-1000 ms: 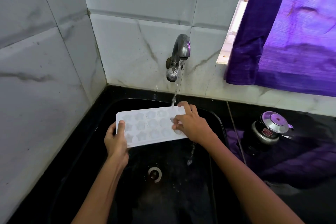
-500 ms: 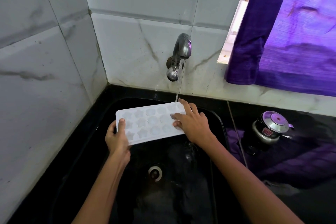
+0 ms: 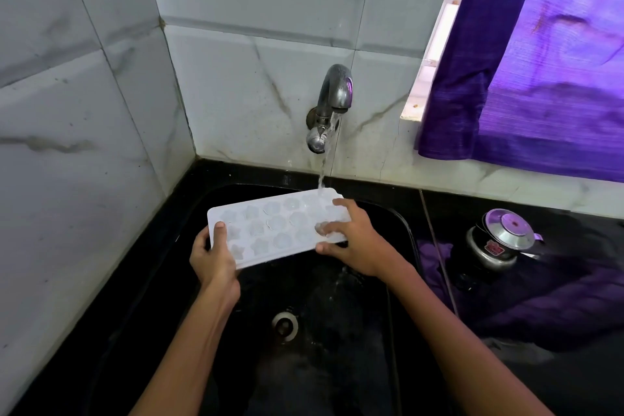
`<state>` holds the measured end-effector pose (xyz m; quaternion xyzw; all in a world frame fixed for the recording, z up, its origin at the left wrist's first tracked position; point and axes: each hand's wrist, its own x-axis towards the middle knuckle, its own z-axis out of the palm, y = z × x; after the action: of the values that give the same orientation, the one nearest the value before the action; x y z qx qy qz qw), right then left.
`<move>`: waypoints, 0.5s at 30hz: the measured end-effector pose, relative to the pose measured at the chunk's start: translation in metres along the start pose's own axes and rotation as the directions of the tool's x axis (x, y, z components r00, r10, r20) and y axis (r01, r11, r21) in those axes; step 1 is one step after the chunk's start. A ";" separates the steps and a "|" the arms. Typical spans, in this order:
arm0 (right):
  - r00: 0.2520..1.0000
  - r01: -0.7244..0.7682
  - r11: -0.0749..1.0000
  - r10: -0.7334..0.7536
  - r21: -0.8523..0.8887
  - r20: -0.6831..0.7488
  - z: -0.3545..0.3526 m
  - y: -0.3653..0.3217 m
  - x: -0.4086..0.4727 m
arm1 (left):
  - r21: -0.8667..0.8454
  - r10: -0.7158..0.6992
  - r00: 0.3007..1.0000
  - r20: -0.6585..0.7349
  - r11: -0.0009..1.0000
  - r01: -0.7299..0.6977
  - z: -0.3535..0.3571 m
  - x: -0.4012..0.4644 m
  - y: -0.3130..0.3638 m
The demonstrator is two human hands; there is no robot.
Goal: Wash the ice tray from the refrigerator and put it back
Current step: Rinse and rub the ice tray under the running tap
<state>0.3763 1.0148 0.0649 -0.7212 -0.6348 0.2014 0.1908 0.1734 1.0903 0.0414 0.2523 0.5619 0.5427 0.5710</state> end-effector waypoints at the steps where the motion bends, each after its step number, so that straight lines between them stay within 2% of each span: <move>1: 0.999 0.016 0.996 -0.012 -0.093 0.044 0.002 0.000 -0.001 | 0.001 0.002 1.000 0.001 1.000 -0.002 0.001 0.001 0.000; 3: 0.999 0.021 0.981 -0.016 -0.192 0.028 0.005 -0.003 -0.001 | 0.003 0.002 1.000 0.003 1.000 -0.002 0.001 0.002 0.001; 6: 0.999 -0.004 0.971 -0.008 -0.240 -0.048 0.005 -0.008 0.000 | 0.002 0.000 1.000 0.004 1.000 0.000 0.002 0.003 0.002; 11: 0.998 0.035 0.932 -0.051 -0.361 -0.037 0.008 -0.012 0.000 | -0.003 -0.016 1.000 0.010 1.000 0.016 -0.001 0.005 0.002; 15: 0.998 -0.013 0.908 -0.014 -0.420 -0.060 0.009 -0.014 -0.004 | -0.006 -0.033 0.999 0.020 0.999 0.033 -0.002 0.005 0.001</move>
<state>0.3595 1.0129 0.0645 -0.7510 -0.6572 0.0376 0.0509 0.1702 1.0939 0.0396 0.2467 0.5588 0.5324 0.5860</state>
